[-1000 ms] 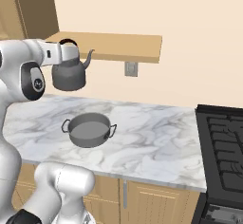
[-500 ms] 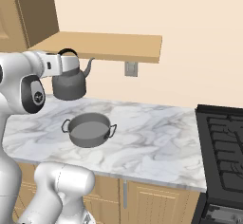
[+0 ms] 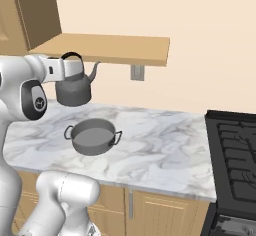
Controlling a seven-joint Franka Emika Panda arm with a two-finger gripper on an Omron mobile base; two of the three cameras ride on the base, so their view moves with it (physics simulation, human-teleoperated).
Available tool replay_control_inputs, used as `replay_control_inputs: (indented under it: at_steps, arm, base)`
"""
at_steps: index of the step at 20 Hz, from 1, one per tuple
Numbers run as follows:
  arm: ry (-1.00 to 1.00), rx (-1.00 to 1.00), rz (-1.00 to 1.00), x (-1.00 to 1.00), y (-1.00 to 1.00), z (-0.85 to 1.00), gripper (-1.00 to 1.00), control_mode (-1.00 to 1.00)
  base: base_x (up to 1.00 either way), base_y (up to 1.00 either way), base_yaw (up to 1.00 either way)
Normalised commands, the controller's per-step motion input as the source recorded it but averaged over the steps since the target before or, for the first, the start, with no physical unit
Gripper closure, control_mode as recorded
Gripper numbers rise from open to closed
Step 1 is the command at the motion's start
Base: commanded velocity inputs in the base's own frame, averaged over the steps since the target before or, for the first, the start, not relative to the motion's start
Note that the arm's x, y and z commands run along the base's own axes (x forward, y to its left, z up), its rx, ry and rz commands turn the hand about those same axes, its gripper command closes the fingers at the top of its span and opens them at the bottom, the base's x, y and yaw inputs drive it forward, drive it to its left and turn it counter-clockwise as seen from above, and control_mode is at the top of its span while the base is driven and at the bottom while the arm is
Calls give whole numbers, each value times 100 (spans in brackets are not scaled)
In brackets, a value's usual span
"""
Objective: Pick the kettle from the cabinet and place it on a stove burner. Then pick the pot from the counter and place it on another stove burner. Finally, turn both burners on.
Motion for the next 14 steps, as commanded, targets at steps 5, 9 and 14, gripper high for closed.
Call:
replay_control_inputs:
  at_steps: [5, 9, 14]
  arm:
    - [0, 0, 0, 0, 0, 0, 100, 100]
    - [0, 0, 0, 0, 0, 0, 100, 100]
    - [0, 0, 0, 0, 0, 0, 100, 100]
  base:
    - [-30, -48, -2]
    - [-53, -42, -6]
    - [-51, -42, -9]
